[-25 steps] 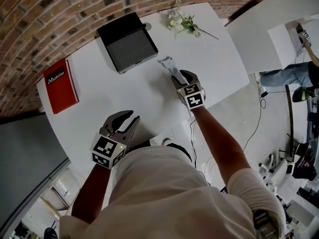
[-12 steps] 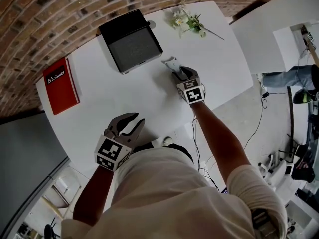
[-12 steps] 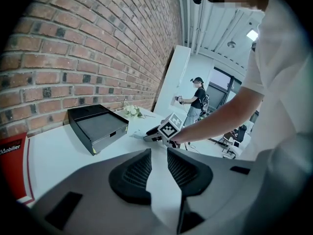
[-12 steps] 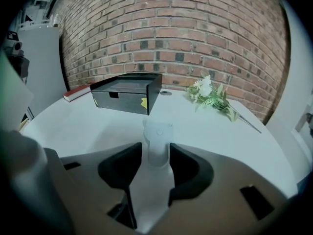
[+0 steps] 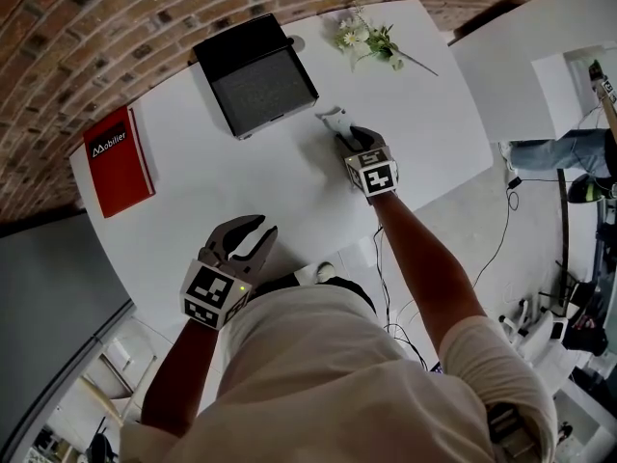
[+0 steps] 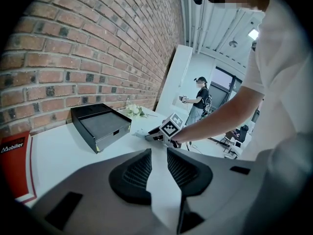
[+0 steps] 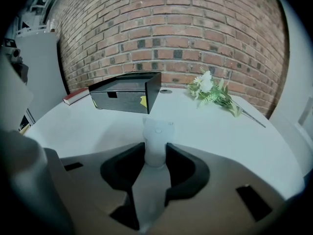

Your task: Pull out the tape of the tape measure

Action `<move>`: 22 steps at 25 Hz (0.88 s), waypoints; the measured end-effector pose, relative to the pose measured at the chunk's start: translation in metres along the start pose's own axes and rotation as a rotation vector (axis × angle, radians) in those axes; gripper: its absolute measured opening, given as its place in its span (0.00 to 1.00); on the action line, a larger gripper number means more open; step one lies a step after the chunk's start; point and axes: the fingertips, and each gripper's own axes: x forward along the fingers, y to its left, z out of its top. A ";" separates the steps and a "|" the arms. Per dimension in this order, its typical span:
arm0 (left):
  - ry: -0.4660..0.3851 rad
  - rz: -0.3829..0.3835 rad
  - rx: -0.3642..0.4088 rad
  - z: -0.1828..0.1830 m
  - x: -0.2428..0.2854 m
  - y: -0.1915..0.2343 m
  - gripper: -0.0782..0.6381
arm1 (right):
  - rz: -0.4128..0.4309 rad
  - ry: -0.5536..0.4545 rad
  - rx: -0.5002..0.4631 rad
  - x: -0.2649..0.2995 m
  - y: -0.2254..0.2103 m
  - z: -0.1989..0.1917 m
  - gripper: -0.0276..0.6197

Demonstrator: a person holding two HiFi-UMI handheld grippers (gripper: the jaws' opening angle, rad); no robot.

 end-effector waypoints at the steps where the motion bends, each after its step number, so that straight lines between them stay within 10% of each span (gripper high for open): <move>1: -0.003 0.002 0.000 -0.001 0.000 0.000 0.25 | 0.000 -0.001 0.001 0.000 0.001 0.000 0.26; 22: -0.046 -0.006 0.100 0.013 0.005 -0.055 0.24 | 0.004 -0.095 0.018 -0.106 0.009 0.023 0.25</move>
